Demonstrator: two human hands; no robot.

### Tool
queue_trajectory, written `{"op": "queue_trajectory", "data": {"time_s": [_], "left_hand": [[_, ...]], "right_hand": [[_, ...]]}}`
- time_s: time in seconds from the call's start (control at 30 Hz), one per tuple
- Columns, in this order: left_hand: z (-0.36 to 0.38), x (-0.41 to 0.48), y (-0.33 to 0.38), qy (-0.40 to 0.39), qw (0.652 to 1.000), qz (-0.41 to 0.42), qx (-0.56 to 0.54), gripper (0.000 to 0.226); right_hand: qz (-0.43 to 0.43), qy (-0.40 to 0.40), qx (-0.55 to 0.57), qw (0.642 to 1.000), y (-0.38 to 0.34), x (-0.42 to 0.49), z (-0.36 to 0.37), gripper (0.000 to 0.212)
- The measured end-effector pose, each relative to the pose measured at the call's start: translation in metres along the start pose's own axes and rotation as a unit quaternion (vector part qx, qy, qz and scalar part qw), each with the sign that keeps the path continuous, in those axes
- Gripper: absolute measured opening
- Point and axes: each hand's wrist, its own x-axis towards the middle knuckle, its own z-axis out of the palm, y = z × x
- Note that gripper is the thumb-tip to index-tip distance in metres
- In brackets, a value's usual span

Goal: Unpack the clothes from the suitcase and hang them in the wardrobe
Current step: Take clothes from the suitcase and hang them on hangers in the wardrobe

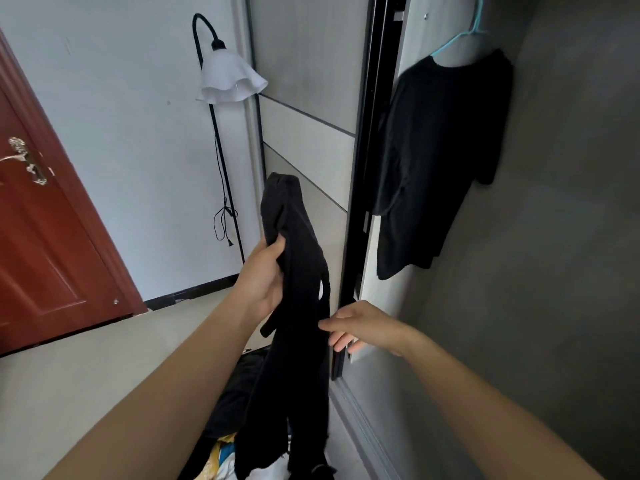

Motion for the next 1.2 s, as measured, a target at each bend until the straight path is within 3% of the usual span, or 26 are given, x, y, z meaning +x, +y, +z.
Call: {"op": "queue_trajectory", "data": {"time_s": [0.1,0.2,0.4,0.47,0.57,0.63,0.77,0.87,1.0,1.1,1.2], "left_hand": [[-0.001,-0.003,0.002,-0.001,1.000,-0.005,-0.028,0.034],[-0.002,-0.008,0.012,-0.005,0.999,-0.011,-0.041,0.037],[-0.041,-0.016,0.044,0.024,0.998,0.020,-0.058,0.020],[-0.058,-0.015,0.046,0.048,0.997,0.031,-0.054,0.018],[-0.084,-0.009,0.040,0.067,0.997,0.045,0.014,0.034],[-0.095,-0.007,0.034,0.066,0.995,0.052,0.049,0.048],[-0.112,-0.012,0.022,0.028,0.995,0.006,0.099,0.058],[-0.114,-0.014,0.013,-0.018,0.987,-0.080,0.136,0.030],[-0.089,-0.012,-0.002,-0.122,0.917,-0.215,0.312,0.064],[-0.052,-0.010,-0.017,-0.175,0.883,-0.220,0.374,0.071],[-0.014,-0.010,-0.030,-0.186,0.885,-0.185,0.385,0.065]], "right_hand": [[0.017,-0.008,-0.052,0.998,-0.001,0.010,0.021,0.043],[0.037,0.025,-0.060,0.997,0.002,0.028,0.036,0.035],[0.034,0.243,-0.079,0.966,-0.013,0.037,-0.017,0.022],[0.017,0.312,0.066,0.948,-0.022,0.038,-0.039,0.021],[0.008,0.326,0.373,0.869,-0.048,0.037,-0.061,0.018],[-0.005,0.327,0.431,0.841,-0.067,0.034,-0.070,0.018],[-0.092,0.364,0.386,0.843,-0.102,0.018,-0.079,0.021],[-0.123,0.356,0.352,0.857,-0.117,0.006,-0.085,0.022],[-0.131,0.325,0.314,0.882,-0.131,-0.003,-0.082,0.019],[-0.127,0.316,0.294,0.893,-0.136,-0.002,-0.076,0.015],[-0.126,0.336,0.282,0.890,-0.136,0.000,-0.071,0.010]]}}
